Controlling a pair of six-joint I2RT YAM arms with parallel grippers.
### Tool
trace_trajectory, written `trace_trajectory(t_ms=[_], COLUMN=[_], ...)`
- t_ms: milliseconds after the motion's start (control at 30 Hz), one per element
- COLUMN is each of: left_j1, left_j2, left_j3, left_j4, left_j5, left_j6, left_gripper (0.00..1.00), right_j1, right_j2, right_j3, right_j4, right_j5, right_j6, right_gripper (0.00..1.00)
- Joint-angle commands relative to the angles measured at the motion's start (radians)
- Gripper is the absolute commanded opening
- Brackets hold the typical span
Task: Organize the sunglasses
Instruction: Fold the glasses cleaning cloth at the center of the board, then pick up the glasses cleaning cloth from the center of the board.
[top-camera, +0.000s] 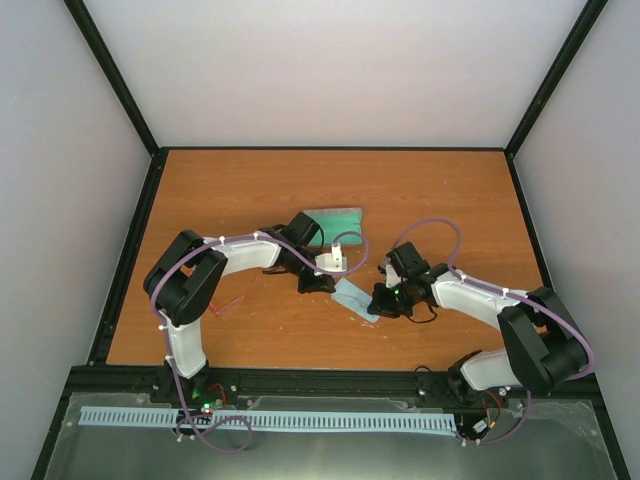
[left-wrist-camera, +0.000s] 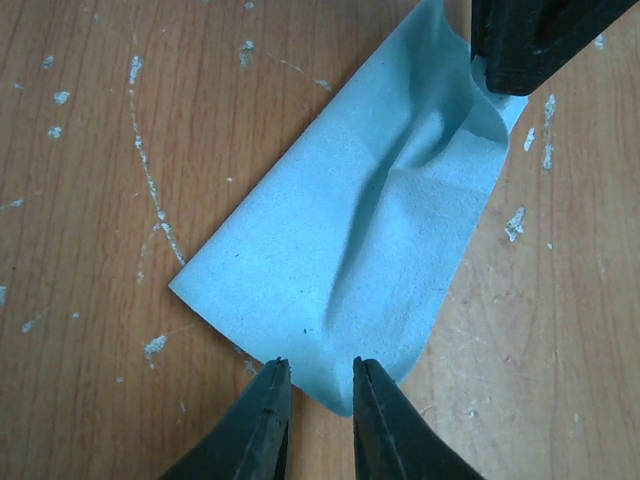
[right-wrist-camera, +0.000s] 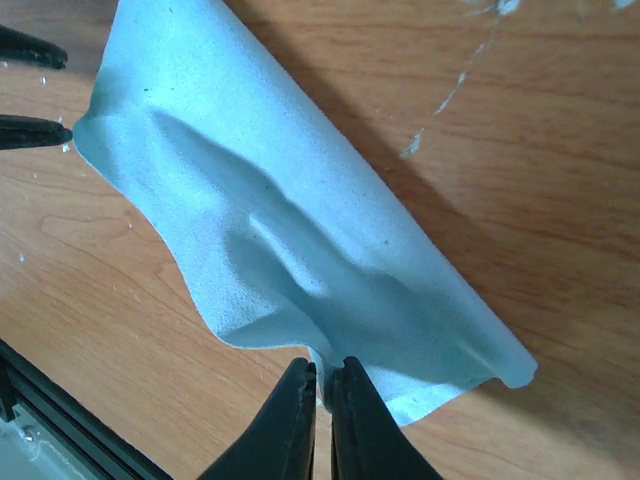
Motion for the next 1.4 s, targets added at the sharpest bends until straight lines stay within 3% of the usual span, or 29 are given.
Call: trace_trajectory(t_ms=[0, 267, 567, 967, 1367], left_j1=[0.008, 0.017, 0.069, 0.081, 0.081], left_j2=[-0.007, -0.019, -0.045, -0.048, -0.045], left_j3=[0.013, 0.033, 0.065, 0.110, 0.104], left_j4=[0.003, 0.011, 0.019, 0.016, 0.022], left_j5=[-0.016, 0.002, 0.049, 0.065, 0.073], left_j6=[0.031, 0.013, -0.007, -0.021, -0.033], left_gripper=[0.23, 0.24, 0.28, 0.28, 0.29], right_j1=[0.012, 0.013, 0.012, 0.012, 0.009], right_j2=[-0.002, -0.084, -0.245, -0.092, -0.010], right_j3=[-0.012, 0.009, -0.014, 0.025, 0.026], right_j4=[-0.002, -0.090, -0.177, -0.216, -0.100], right_j5=[-0.011, 0.029, 0.143, 0.290, 0.237], right_j6=[0.007, 0.018, 0.126, 0.196, 0.198], right_gripper=[0.09, 0.28, 0.33, 0.38, 0.41])
